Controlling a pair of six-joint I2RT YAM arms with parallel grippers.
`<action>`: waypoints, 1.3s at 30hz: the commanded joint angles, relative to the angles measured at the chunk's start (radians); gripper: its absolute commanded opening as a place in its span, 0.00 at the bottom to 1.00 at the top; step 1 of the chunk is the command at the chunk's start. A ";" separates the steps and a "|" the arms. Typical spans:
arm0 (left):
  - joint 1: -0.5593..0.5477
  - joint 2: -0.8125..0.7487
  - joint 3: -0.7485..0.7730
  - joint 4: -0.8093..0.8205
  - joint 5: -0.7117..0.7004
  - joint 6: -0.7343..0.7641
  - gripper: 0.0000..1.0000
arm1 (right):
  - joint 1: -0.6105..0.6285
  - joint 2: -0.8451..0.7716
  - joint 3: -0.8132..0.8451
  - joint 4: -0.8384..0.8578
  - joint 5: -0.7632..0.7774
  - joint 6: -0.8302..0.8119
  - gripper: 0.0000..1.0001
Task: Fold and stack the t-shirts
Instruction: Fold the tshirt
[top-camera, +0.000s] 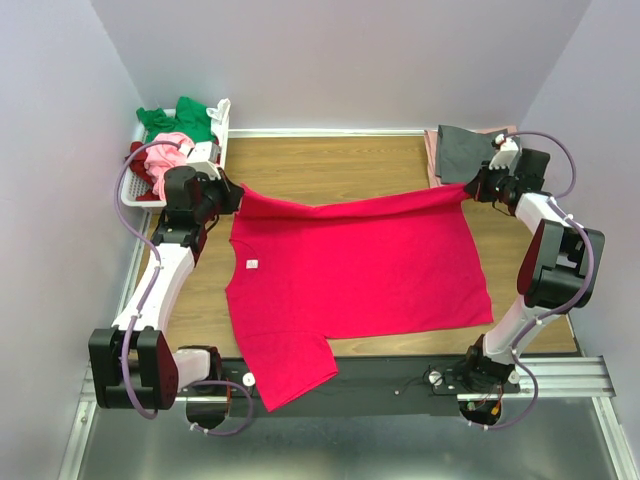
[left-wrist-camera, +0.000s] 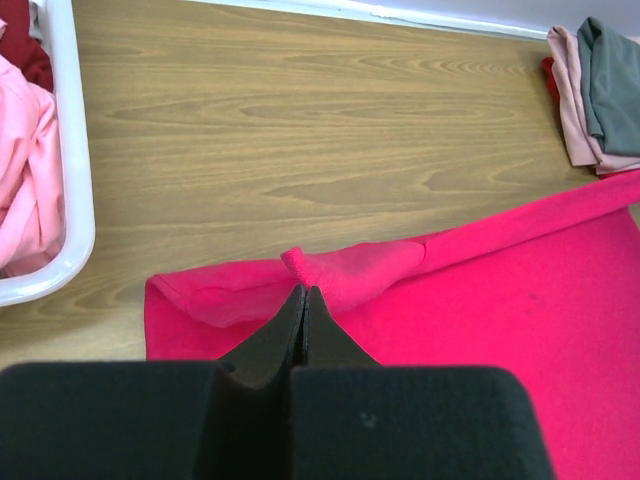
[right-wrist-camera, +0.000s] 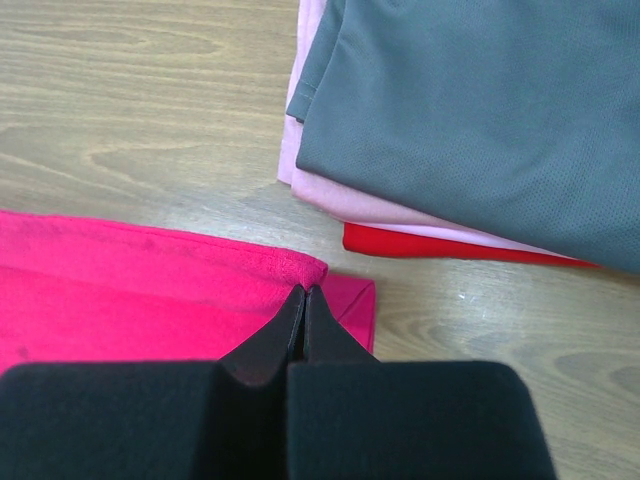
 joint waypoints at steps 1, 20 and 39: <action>0.008 0.002 0.000 -0.024 -0.028 0.018 0.00 | -0.022 -0.033 -0.016 0.029 -0.021 -0.014 0.00; 0.008 0.003 -0.077 -0.047 -0.011 -0.003 0.00 | -0.065 -0.016 -0.069 0.020 -0.116 -0.055 0.00; 0.008 -0.012 -0.143 -0.087 0.029 -0.012 0.00 | -0.123 -0.109 -0.183 -0.086 -0.036 -0.226 0.39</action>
